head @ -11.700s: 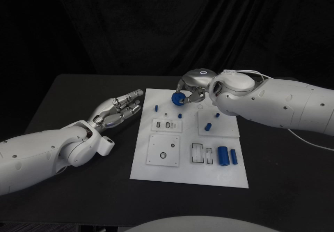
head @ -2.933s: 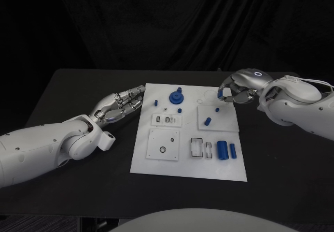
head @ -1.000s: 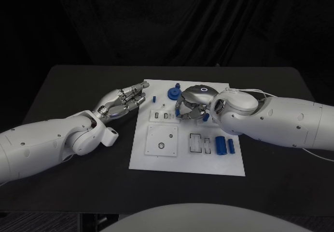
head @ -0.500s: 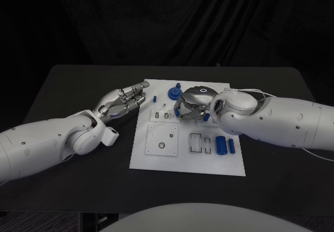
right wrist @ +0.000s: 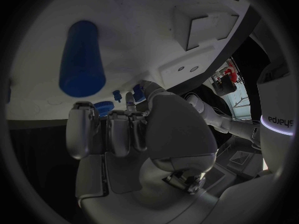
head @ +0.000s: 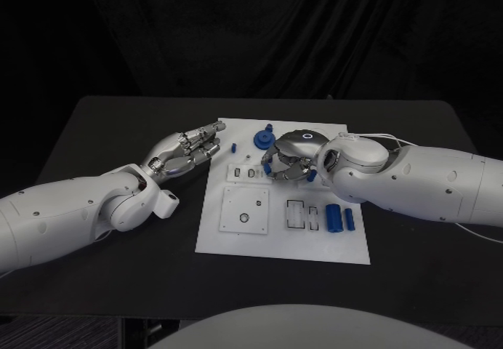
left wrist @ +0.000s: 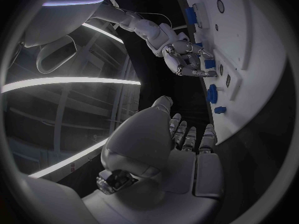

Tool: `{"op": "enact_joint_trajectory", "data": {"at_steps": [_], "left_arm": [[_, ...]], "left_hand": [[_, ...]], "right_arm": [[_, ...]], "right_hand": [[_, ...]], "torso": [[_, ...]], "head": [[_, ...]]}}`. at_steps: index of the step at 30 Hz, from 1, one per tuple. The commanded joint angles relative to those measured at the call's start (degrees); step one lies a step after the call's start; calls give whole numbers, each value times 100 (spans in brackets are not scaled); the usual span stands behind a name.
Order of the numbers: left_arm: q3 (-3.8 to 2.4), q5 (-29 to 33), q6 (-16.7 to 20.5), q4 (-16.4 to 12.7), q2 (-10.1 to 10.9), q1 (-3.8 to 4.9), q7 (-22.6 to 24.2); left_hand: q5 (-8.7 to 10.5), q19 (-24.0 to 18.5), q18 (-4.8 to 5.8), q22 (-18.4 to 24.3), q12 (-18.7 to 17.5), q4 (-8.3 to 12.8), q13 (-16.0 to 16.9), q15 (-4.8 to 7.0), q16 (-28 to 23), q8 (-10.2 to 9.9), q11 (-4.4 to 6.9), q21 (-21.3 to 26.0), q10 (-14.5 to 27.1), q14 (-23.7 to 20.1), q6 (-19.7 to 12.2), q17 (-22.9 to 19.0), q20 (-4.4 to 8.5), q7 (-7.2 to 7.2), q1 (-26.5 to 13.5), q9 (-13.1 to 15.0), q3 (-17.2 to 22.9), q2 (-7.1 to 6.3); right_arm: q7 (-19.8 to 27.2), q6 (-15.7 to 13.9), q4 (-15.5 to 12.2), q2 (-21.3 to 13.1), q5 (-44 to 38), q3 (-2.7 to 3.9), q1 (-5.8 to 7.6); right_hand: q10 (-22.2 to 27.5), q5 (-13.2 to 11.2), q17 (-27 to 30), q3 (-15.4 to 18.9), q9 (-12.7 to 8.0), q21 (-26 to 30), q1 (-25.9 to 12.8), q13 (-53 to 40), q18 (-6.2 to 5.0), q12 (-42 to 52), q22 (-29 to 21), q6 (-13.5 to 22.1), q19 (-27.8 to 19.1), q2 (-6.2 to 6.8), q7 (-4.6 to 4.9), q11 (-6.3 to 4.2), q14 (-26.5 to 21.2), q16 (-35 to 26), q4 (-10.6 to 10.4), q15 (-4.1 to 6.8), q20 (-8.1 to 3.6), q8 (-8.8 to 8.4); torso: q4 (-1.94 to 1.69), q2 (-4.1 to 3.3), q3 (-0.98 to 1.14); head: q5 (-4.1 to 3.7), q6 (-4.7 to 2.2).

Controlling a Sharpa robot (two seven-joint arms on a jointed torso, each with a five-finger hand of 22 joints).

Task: Assemble the parts on the task board

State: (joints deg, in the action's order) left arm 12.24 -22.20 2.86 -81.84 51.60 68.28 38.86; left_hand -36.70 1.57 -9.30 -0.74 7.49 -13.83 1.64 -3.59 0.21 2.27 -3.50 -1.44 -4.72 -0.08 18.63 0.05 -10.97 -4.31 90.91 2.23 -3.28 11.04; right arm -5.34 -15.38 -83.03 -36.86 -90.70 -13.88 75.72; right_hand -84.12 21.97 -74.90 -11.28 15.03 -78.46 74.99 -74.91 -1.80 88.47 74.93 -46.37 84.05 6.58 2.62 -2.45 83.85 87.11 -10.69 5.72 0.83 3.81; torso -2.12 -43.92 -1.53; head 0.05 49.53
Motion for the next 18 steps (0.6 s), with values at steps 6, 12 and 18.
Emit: {"op": "enact_joint_trajectory", "data": {"at_steps": [6,12,18], "left_arm": [[-4,-25,-60,3,-3,-10,259],[-4,-25,-61,4,4,-10,255],[-4,-25,-15,9,16,-11,266]], "left_hand": [[-9,-14,-111,9,-31,10,-6,-34,-21,4,-32,35,5,8,-12,-5,-38,-38,41,0,31,18],[-8,-6,-110,5,-33,14,-7,-35,-21,3,-33,28,7,8,-20,-5,-37,-40,40,-1,38,18],[-9,-6,-110,5,-33,18,-6,-29,-21,4,-31,29,8,8,-18,-5,-36,-41,39,0,44,17]], "right_arm": [[14,11,12,-11,-31,-6,-29],[116,-177,-7,-23,-31,-6,-30],[251,-579,-85,-64,-31,-5,-27]], "right_hand": [[-398,-3,-954,68,-26,43,-117,-1214,-101,-27,1135,120,33,36,-16,-13,487,-42,-68,-2,9,-16],[-368,5,-933,110,-162,76,-121,-1169,-108,-55,1128,484,24,88,-119,-87,482,-54,-125,50,-30,-27],[-319,19,-840,191,-541,164,-70,-1096,-124,-103,1105,1467,-10,176,-210,-163,457,-113,-287,114,-94,-77]], "torso": [[4,-1,2],[6,1,2],[2,0,4]], "head": [[4,-7],[11,-8],[40,-19]]}}
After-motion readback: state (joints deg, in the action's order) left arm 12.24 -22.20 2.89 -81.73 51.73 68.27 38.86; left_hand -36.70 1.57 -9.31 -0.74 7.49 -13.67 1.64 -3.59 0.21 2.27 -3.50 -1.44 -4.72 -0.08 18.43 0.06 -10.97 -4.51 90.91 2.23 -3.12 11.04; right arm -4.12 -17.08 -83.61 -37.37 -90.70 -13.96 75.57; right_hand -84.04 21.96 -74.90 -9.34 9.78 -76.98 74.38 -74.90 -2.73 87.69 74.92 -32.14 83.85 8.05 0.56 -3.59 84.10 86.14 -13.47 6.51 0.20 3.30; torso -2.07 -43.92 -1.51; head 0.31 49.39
